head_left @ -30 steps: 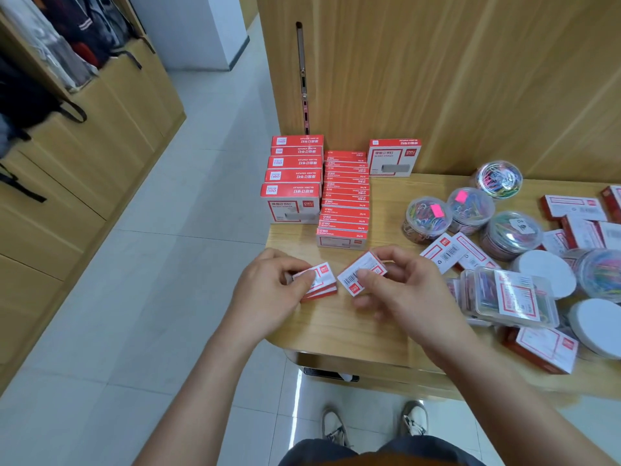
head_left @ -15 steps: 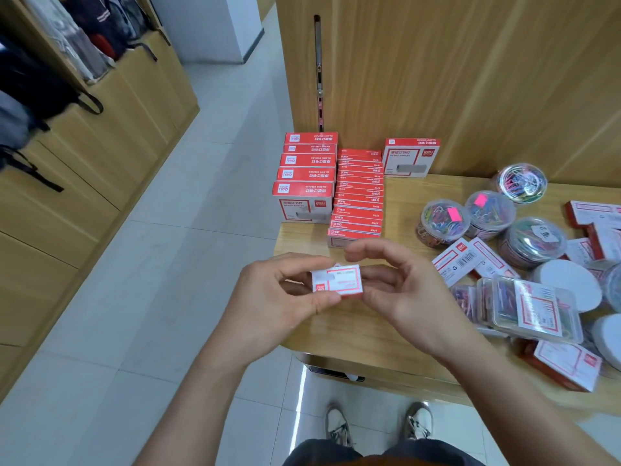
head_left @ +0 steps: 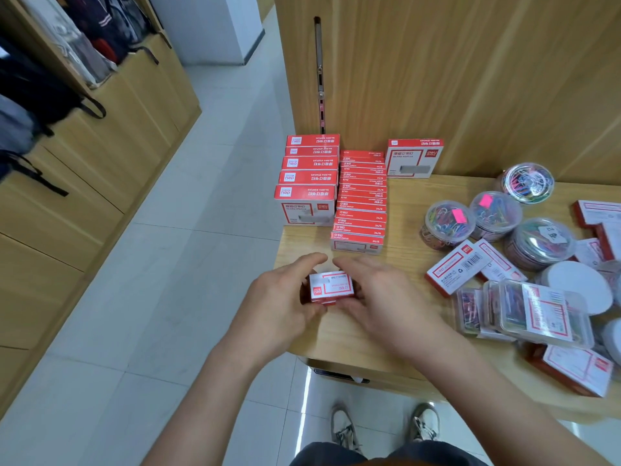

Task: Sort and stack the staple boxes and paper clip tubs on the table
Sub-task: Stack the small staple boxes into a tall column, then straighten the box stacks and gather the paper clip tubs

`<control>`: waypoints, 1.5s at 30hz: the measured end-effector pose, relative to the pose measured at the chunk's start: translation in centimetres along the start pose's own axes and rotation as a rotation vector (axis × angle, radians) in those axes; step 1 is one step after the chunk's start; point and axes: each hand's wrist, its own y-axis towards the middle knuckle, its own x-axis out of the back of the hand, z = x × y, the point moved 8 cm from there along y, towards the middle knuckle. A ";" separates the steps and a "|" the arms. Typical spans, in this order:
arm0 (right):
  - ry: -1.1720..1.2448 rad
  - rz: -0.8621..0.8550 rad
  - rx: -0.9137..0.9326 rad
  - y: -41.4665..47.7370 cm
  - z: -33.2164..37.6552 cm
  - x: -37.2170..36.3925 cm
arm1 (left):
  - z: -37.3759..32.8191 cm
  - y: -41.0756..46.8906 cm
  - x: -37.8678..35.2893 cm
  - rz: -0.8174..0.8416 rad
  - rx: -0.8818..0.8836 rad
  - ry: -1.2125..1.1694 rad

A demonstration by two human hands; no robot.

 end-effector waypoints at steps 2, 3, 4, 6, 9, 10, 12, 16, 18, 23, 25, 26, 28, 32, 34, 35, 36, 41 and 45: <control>-0.062 0.017 -0.007 0.1 0.4 0.1 | -0.1 0.2 0.1 0.007 -0.006 0.032; -0.100 0.036 -0.005 0.2 0.6 0.2 | -0.2 0.3 0.2 0.011 -0.019 0.048; -0.146 0.055 0.000 0.2 0.8 0.2 | -0.3 0.5 0.1 0.018 -0.033 0.054; -0.244 0.082 0.015 0.3 1.4 0.1 | -0.6 0.8 0.0 0.044 -0.059 0.052; -0.335 0.099 0.040 0.3 2.3 -0.1 | -0.9 1.0 -0.1 0.050 -0.084 0.056; -0.349 0.097 0.044 0.3 2.5 -0.2 | -0.9 1.0 0.0 0.038 -0.093 0.054; -0.372 0.094 0.043 0.3 2.6 -0.2 | -1.2 0.9 0.2 0.028 -0.109 0.056; -0.365 0.038 0.026 0.3 2.2 1.5 | -2.8 0.8 1.2 -0.019 -0.189 0.086; -0.287 0.015 0.046 -0.1 2.2 3.6 | -3.6 1.1 2.1 -0.036 -0.225 0.095; -0.233 -0.027 -0.068 0.4 -3.4 12.6 | -3.9 2.0 1.0 0.029 -0.197 0.073; -0.395 -0.008 -0.152 1.8 -7.2 14.2 | -4.0 2.1 -0.3 0.073 -0.191 0.086; -0.421 0.042 -0.187 2.1 -8.8 14.0 | -4.2 2.1 -1.1 0.092 -0.198 0.090; -0.403 0.132 -0.225 2.1 -11.1 13.0 | -4.6 2.1 -2.3 0.112 -0.201 0.087; -0.386 0.115 -0.178 1.4 -12.5 12.9 | -5.8 2.2 -4.1 0.125 -0.279 0.125; -0.383 0.097 -0.168 1.2 -12.9 13.0 | -6.5 1.9 -4.3 0.163 -0.302 0.188; -0.365 0.085 -0.156 1.1 -13.0 13.2 | -6.8 1.7 -4.1 0.171 -0.310 0.243; -0.331 0.061 -0.143 0.8 -13.0 13.5 | -7.5 1.5 -3.4 0.141 -0.338 0.311; -0.137 -0.211 -0.191 -2.7 -14.4 19.5 | -13.2 1.3 -0.9 -0.120 -0.501 0.225; -0.189 -0.232 -0.386 -6.7 -20.4 24.0 | -17.7 3.4 -3.9 -0.084 -0.523 0.155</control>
